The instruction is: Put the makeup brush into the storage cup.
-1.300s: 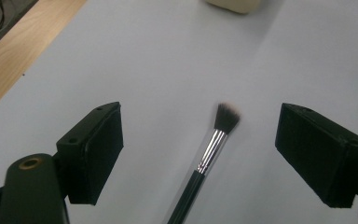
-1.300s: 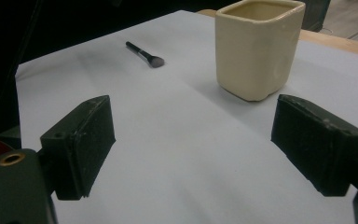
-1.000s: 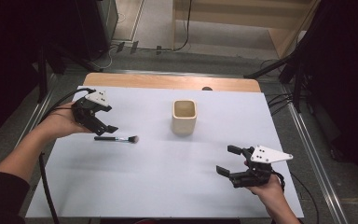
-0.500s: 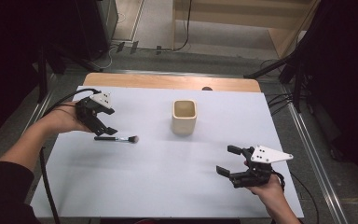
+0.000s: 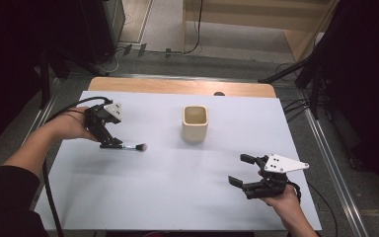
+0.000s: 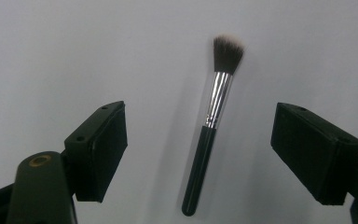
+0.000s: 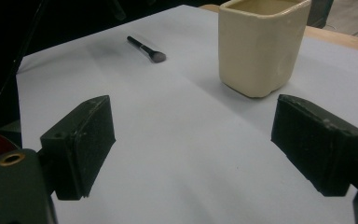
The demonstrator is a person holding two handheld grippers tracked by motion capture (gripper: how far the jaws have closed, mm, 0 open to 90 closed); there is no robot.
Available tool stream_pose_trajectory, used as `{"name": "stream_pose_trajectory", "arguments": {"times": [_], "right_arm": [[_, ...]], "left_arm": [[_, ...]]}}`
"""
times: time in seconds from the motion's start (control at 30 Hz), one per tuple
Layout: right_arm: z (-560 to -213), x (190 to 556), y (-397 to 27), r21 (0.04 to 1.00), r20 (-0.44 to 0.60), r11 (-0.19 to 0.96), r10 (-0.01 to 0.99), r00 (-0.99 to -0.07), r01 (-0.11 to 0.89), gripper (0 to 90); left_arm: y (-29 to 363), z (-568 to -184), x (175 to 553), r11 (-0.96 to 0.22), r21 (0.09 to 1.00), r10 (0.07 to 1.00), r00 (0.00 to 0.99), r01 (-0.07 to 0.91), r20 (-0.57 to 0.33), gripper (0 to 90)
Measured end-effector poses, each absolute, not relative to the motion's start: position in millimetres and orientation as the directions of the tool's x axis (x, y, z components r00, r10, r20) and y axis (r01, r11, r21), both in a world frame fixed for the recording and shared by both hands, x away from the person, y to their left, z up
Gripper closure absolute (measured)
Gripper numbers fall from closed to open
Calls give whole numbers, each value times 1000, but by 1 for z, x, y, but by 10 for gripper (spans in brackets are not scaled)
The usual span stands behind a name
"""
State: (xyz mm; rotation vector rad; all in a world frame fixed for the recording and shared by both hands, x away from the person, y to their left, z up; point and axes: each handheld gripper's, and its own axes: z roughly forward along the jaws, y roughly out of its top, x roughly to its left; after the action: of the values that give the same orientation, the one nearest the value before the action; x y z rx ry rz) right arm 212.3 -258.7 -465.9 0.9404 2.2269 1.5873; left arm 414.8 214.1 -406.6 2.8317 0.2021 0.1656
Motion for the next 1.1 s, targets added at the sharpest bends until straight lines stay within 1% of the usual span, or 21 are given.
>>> {"name": "stream_pose_trajectory", "arguments": {"times": [0.33, 0.4, 0.63, 0.8, 0.97, 1.1], "right_arm": [[-466, 212, -258, 912, 156, 204, 630, -760, 357, 139], [-466, 212, -258, 912, 157, 203, 631, -760, 356, 140], [-466, 212, -257, 911, 157, 206, 628, -762, 357, 140], [-466, 213, -258, 909, 160, 206, 629, -761, 361, 140], [-466, 212, -257, 908, 162, 207, 628, -761, 365, 140], [-466, 212, -257, 908, 162, 207, 629, -760, 364, 140]], "left_arm": [[206, -417, 415, -964, 248, 117, 989, 92, 88, 193], [205, -418, 415, -970, 234, 94, 991, 70, 92, 193], [203, -424, 415, -976, 207, 83, 993, 64, 84, 194], [202, -431, 414, -978, 201, 78, 995, 64, 63, 200], [201, -436, 416, -979, 195, 78, 995, 64, 64, 200], [198, -441, 414, -984, 173, 65, 996, 53, 63, 200]]}}
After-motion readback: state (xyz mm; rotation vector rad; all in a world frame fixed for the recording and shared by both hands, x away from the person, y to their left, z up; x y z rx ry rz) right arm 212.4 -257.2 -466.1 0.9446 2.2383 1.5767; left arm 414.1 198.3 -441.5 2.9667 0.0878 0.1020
